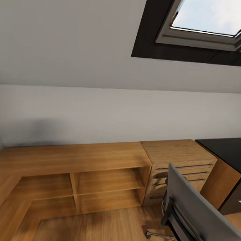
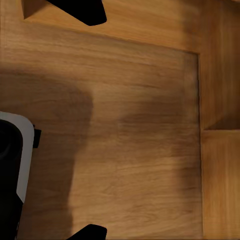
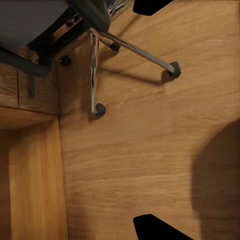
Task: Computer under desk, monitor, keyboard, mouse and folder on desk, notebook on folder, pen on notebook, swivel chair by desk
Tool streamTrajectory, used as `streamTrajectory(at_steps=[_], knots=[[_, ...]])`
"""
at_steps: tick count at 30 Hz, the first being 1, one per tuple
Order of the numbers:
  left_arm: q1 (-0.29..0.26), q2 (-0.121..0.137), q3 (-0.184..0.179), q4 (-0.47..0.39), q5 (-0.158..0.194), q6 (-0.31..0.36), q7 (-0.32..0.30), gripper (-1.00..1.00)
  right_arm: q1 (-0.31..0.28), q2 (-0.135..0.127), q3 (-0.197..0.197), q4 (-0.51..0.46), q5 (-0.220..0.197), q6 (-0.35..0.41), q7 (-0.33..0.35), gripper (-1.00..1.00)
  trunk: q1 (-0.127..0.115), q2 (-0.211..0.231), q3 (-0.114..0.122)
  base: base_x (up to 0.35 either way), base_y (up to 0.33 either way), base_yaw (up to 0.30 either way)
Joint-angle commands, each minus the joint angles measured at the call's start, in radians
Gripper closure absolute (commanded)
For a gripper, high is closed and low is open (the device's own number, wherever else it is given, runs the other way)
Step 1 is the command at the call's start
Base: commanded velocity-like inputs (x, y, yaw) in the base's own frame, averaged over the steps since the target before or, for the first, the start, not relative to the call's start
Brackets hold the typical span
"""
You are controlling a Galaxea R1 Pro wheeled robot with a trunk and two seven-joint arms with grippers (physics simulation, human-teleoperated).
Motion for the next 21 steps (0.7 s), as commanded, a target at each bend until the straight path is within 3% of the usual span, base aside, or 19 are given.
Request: streamTrajectory(at_steps=[1,9,21], knots=[[0.000,0.000,-0.009,-0.002,0.006,-0.001,0.003,-1.00,-0.001,0.001,0.008,0.002,0.002,-0.001,-0.009,-1.00,0.001,-0.001,-0.001,0.208,0.151,-0.273],[0.000,0.001,-0.009,-0.002,0.006,-0.001,0.003,-1.00,-0.001,0.001,0.006,0.002,-0.002,-0.001,-0.010,-1.00,0.001,-0.001,-0.001,0.209,0.153,-0.273],[0.000,0.000,-0.009,-0.002,0.006,-0.001,0.003,-1.00,-0.001,0.001,0.005,0.001,-0.004,0.000,-0.011,-1.00,0.001,-0.001,-0.001,0.030,0.020,-0.273]])
